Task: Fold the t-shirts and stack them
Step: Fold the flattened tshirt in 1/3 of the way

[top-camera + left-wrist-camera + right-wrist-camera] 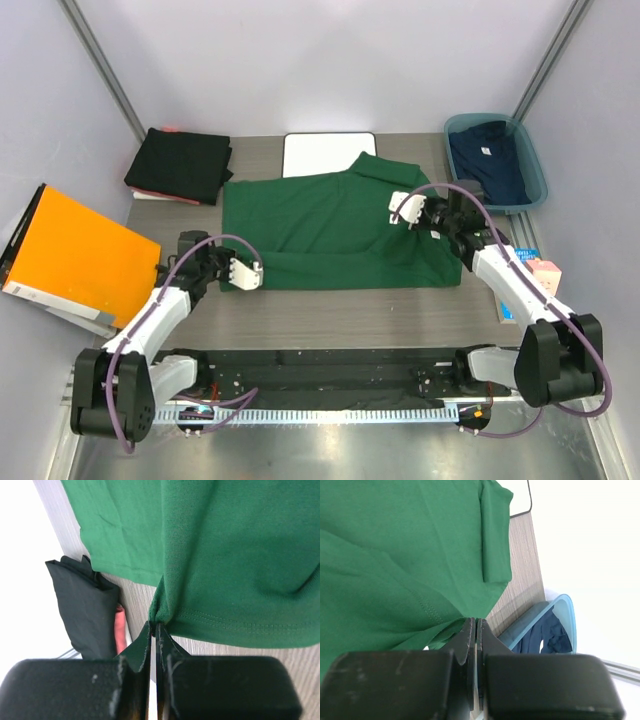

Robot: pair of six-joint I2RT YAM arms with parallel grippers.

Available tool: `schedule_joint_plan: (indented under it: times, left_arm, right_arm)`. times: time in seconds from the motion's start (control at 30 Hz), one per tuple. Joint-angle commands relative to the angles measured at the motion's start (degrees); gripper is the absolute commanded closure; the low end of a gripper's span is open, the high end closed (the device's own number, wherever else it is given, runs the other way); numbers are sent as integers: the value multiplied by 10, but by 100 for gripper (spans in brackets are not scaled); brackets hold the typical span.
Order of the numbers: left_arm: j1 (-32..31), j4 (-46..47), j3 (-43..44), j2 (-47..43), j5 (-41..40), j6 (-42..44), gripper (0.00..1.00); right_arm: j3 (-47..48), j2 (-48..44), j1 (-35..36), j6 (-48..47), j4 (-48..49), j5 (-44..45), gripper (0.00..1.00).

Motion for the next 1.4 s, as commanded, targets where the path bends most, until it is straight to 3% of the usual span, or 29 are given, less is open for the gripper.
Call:
schedule_joint_plan:
  times: [0.0,0.47,0.5,0.53,0.57,0.6,0.63,0.67,0.7,0.8,0.9,0.93,1.03,1.13,1.27,1.37]
  left_arm:
    - [8,51,31,22,12,3,100]
    - [15,111,50,89,12,-4,100]
    - [15,112,50,93,8,-1,100]
    - [15,113,51,101,3,3,99]
    - [15,116,52,106,-3,8,92]
    - [15,119,52,109,-21,8,60]
    - [15,123,52,114,-30,3,45]
    - [15,138,52,115,-40,-10,22]
    - [15,144,52,115,-51,-16,0]
    - [15,151,53,101,-79,-36,0]
    - [23,102,53,40,-41,-39,0]
    - [26,68,59,21,-20,-28,0]
    - [35,-120,54,-52,72,36,0]
    - [34,-230,13,-103,113,140,0]
    - [34,-253,-43,-135,123,208,0]
    - [34,-253,-47,-118,127,212,0]
  right_arm:
    - [33,24,-1,9,82,5,99]
    - [67,98,-1,15,155,17,99]
    - [64,101,-1,13,160,20,96]
    - [63,104,-1,12,161,25,75]
    - [64,106,0,13,158,34,59]
    - [63,105,-1,16,156,41,44]
    - [65,103,-1,20,144,48,18]
    - [67,96,-1,27,131,56,6]
    - [72,92,-1,33,118,70,1]
    - [70,52,-4,54,39,57,0]
    - [55,-18,-5,28,-72,16,1]
    - [52,-31,-5,10,-154,-9,3]
    - [21,-73,-5,-48,-270,-32,12]
    - [-25,-98,-5,-90,-325,-47,27]
    - [-73,-101,-4,-109,-322,-53,36]
    - [-77,-71,-5,-109,-309,-52,39]
